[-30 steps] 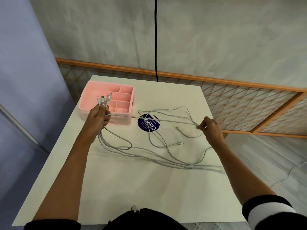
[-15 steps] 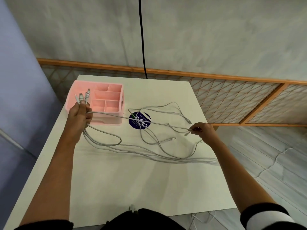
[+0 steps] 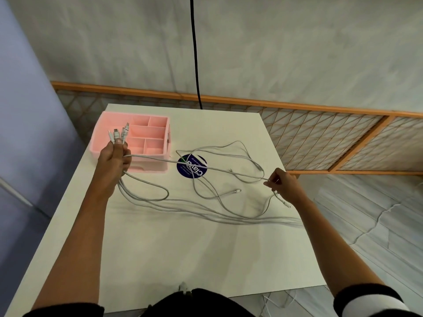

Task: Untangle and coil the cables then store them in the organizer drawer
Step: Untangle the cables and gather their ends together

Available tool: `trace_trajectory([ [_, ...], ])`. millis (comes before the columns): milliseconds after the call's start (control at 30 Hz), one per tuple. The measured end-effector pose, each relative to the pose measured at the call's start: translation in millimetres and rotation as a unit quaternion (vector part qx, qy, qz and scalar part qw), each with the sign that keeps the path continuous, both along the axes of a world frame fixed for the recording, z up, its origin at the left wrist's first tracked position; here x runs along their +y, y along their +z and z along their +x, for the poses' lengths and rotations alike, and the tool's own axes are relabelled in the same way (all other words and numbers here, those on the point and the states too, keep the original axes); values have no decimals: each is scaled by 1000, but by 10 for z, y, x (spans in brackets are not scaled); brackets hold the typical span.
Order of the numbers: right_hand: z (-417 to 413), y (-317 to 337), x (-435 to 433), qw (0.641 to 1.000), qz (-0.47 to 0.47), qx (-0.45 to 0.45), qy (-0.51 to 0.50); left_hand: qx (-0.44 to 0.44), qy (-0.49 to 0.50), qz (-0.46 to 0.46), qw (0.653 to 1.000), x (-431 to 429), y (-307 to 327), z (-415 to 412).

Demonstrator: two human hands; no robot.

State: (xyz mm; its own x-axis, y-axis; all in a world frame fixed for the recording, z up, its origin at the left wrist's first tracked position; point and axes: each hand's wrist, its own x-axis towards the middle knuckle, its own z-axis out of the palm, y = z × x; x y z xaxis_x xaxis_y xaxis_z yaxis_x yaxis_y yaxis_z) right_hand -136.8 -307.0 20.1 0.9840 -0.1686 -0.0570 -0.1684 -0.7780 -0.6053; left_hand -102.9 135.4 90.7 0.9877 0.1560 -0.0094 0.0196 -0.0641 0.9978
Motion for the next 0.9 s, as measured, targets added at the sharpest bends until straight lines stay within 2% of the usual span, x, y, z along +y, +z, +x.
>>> trace_trajectory([
  [200,-53,39,-79,997,7,57,51,-7,5,1,1000,27,11,16],
  [300,-54,-14,-128,997,-22,62,39,-7,3,3,1000,29,4,17],
  [467,-67,-49,-134,1000,-4,23,-2,-15,-11,13,1000,1,-1,17],
  [567,-67,-57,-170,999,-34,1,-15,-13,-28,30,999,-36,-19,22],
  [767,-224,-197,-393,986,-114,-49,-109,10,-115,116,986,-141,-70,-11],
  [900,-396,-393,-646,975,-109,-32,-192,31,-173,179,968,-254,-189,-26],
])
